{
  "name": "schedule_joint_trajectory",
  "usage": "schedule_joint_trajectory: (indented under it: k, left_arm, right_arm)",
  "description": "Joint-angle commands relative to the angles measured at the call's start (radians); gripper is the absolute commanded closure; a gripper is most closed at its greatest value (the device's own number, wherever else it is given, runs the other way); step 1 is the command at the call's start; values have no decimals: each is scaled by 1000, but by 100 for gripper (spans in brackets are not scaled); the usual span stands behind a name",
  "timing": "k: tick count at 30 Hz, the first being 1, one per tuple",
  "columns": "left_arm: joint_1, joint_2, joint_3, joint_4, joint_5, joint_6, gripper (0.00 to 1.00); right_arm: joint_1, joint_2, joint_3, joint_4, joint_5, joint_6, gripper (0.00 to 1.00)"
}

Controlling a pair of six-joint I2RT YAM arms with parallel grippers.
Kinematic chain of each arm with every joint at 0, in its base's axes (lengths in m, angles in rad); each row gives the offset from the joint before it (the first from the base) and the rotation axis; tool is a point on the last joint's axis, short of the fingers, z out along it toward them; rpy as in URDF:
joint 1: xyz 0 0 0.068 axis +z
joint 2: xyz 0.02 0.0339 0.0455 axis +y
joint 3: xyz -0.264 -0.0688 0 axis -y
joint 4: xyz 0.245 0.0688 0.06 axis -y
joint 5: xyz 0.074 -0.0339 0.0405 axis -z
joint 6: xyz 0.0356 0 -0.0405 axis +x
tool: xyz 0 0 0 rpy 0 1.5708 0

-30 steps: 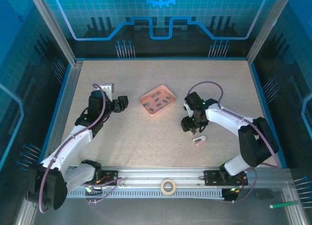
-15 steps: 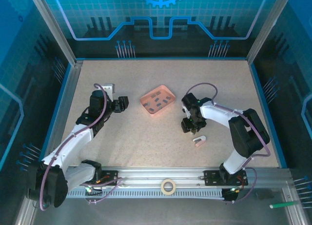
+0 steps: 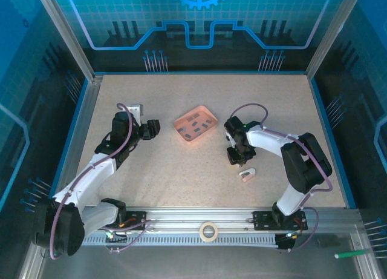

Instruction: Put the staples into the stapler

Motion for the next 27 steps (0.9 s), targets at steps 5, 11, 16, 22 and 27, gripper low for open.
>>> schedule_joint_trajectory:
  k: [5, 11, 16, 22, 27]
  left_arm:
    - [-10, 7, 71, -79, 144, -53, 31]
    - [-47, -4, 107, -137, 252, -87, 32]
    - [-113, 5, 104, -84, 340, -142, 32]
    - [-202, 49, 124, -12, 388, -160, 32]
    - [-268, 101, 164, 17, 408, -169, 32]
  right_arm:
    - [47, -175, -18, 84, 71, -45, 63]
    - [110, -355, -127, 357, 24, -125, 64]
    - [138, -465, -247, 648, -75, -224, 65]
    - [158, -527, -373, 945, -153, -341, 65]
    - [198, -531, -390, 1041, -136, -422, 65]
